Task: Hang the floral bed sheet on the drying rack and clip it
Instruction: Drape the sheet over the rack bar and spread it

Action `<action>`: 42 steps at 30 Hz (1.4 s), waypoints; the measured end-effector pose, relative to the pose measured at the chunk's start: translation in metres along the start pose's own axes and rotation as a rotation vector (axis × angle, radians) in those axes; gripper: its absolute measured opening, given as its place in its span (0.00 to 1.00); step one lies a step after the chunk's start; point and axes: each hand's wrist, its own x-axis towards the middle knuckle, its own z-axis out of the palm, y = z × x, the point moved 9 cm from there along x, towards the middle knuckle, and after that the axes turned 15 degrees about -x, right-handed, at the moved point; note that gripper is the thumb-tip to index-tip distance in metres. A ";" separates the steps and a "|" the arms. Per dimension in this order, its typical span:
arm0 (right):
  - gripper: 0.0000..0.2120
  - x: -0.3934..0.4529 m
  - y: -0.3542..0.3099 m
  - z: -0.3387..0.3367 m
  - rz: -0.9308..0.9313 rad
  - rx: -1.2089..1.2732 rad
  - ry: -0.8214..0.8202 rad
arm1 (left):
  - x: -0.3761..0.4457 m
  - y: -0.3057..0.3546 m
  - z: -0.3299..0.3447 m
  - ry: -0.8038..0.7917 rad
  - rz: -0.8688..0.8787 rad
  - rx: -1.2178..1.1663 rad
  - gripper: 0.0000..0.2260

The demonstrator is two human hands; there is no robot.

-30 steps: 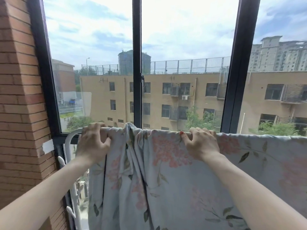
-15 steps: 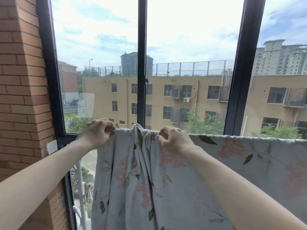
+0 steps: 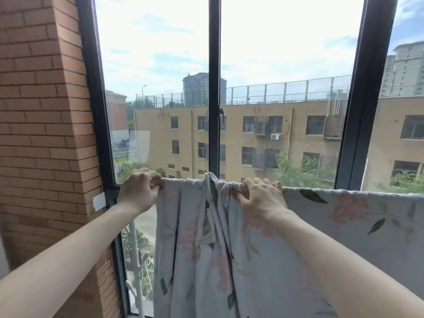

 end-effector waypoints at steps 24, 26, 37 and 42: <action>0.20 0.003 0.002 -0.002 0.015 -0.023 -0.097 | 0.125 -0.041 -0.134 0.299 -0.267 0.263 0.06; 0.21 0.004 -0.001 -0.003 0.015 -0.028 -0.089 | 0.116 -0.054 -0.101 0.139 -0.345 0.249 0.06; 0.22 0.000 0.008 -0.007 0.007 0.003 -0.098 | 0.024 0.019 0.005 -0.407 0.036 -0.012 0.05; 0.20 -0.002 0.000 -0.011 -0.012 0.029 -0.107 | 0.022 0.024 -0.007 -0.279 0.114 0.097 0.07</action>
